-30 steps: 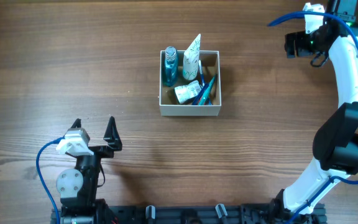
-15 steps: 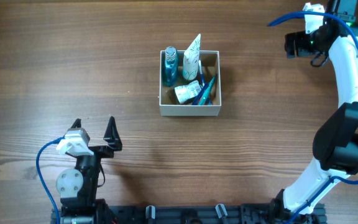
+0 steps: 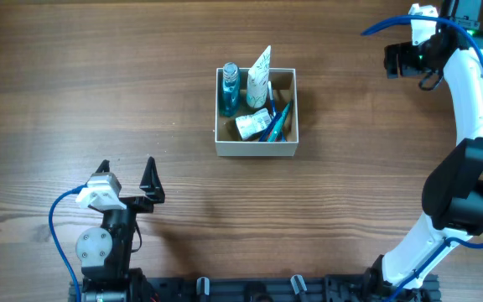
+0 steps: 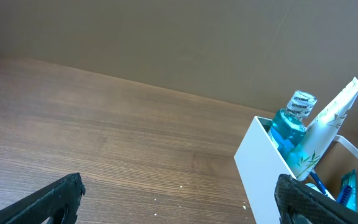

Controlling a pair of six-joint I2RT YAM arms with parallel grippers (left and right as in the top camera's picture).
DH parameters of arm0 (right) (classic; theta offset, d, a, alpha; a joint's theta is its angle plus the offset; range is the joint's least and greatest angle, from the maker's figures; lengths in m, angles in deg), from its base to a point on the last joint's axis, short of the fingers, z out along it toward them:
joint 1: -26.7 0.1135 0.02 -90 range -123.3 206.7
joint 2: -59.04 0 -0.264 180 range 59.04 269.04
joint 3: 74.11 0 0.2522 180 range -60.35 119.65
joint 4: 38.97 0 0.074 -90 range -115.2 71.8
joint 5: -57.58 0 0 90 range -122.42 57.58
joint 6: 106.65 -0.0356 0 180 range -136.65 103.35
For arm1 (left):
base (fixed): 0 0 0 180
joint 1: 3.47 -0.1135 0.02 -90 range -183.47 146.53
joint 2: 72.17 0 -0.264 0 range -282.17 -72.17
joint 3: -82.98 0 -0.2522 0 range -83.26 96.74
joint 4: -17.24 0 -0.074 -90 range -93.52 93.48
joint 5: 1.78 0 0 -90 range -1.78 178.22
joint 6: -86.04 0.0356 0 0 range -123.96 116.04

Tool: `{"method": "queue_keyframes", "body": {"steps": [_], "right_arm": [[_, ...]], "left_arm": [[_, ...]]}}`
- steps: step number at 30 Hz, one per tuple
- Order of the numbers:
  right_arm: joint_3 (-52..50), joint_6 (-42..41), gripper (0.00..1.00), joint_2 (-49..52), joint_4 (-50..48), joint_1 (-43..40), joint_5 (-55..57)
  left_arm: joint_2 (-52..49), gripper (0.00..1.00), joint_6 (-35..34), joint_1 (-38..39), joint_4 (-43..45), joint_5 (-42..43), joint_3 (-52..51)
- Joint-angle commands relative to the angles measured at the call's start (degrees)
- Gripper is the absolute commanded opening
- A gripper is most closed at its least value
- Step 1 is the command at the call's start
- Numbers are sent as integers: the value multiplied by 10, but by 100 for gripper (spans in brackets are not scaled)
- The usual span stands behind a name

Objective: Pack container

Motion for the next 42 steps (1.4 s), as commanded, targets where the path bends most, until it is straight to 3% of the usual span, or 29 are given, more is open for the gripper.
{"method": "queue_keyframes", "body": {"steps": [1,8,12,19,31,42], "right_arm": [[-3,11,100,0,-1,3,3],[-3,12,100,-33,2,16,9],[-8,58,100,-104,3,22,12],[-78,55,100,-276,-14,21,-8],[-476,55,100,-651,-299,21,-92],[-732,56,100,-931,-373,24,-175]], "left_arm": [[6,100,11,4,0,13,-6],[6,100,11,4,0,13,-6],[6,100,11,4,0,13,-6],[6,100,11,4,0,13,-6],[6,100,11,4,0,13,-6],[6,100,11,4,0,13,-6]]}}
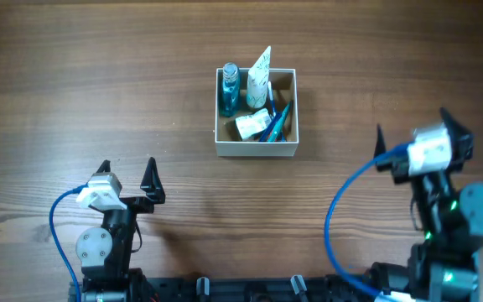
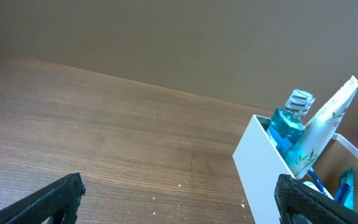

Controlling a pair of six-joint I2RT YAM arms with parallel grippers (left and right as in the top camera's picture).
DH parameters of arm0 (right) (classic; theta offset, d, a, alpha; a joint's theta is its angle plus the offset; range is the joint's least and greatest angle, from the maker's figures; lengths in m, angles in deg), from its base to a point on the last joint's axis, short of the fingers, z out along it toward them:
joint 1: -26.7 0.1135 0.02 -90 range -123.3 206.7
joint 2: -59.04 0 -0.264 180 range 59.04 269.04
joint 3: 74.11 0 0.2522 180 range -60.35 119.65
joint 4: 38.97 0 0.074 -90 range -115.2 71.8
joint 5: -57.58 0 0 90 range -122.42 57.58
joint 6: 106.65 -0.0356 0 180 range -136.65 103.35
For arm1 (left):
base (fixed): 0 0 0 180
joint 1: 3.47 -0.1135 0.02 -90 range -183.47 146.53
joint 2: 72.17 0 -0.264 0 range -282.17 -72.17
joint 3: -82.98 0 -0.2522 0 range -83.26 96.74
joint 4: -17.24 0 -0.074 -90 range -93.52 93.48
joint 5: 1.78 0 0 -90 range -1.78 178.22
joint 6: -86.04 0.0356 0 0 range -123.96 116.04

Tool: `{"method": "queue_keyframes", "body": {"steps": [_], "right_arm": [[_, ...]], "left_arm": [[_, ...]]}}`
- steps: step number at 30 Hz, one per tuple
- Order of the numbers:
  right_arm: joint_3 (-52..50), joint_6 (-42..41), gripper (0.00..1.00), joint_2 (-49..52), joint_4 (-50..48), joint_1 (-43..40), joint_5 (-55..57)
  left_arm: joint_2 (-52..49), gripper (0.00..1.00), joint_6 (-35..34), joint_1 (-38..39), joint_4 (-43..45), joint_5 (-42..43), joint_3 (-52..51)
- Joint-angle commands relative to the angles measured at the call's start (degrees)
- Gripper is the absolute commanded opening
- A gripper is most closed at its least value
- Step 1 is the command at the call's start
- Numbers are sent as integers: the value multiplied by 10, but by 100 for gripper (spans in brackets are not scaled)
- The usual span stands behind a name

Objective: Pack container

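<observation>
A white square container (image 1: 256,149) stands on the wooden table a little right of centre. In it are a blue bottle (image 1: 229,90), a white tube with a leaf print (image 1: 259,74), a small white item (image 1: 252,124) and blue sticks (image 1: 277,123). My left gripper (image 1: 127,174) rests near the front left, open and empty, well short of the container. The left wrist view shows the container's wall (image 2: 263,171), the blue bottle (image 2: 289,123) and the tube (image 2: 325,123) ahead to the right. My right gripper (image 1: 411,128) is at the front right, its black fingers apart with nothing between them.
The brown wooden table (image 1: 99,75) spreads around the container. Blue cables (image 1: 342,210) loop from both arm bases at the front edge. A plain brown wall (image 2: 166,37) stands behind the table in the left wrist view.
My right arm has moved from the far right corner, stretched out, to a folded pose at the front right. The left gripper and the container's contents are where they were.
</observation>
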Motion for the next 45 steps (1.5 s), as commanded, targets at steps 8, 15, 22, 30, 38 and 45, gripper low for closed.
{"method": "queue_keyframes", "body": {"steps": [8,15,22,30,38,45], "right_arm": [[-156,2,100,-179,-30,14,-59],[-233,2,100,-222,-93,22,-37],[-272,-36,100,-264,-105,22,22],[-308,-103,100,-264,-111,46,89],[-307,-103,100,-263,-99,53,104],[-307,-103,100,-263,-99,53,104]], "left_arm": [[6,100,11,4,2,9,-6],[6,100,11,4,2,9,-6],[6,100,11,4,2,9,-6],[6,100,11,4,2,9,-6],[6,100,11,4,2,9,-6],[6,100,11,4,2,9,-6]]}}
